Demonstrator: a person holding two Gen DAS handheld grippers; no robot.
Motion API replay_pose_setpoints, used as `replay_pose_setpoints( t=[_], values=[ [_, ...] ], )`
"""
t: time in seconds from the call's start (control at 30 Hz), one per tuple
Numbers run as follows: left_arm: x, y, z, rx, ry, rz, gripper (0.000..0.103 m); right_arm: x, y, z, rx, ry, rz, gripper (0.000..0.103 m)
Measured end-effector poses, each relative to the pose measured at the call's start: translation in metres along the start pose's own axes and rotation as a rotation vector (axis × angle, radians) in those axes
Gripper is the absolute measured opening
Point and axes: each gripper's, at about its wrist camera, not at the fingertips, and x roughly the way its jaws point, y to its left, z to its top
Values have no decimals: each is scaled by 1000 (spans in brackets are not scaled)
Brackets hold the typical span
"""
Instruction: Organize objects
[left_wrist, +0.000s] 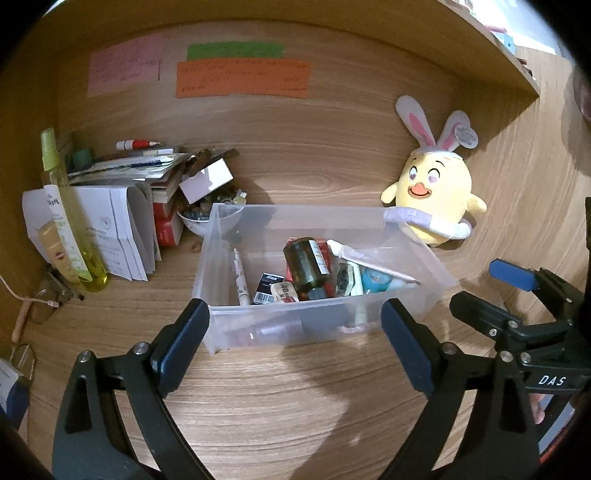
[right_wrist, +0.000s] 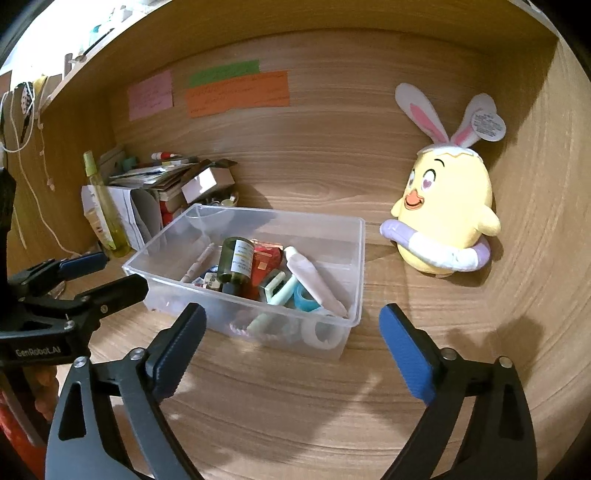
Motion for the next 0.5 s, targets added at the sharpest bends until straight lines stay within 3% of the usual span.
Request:
replay_pose_setpoints(
  t=[0.5],
  values=[
    [3,-3,-3,-1,15,6,96,-3,-4,-2,10,-1,0,97]
  ],
)
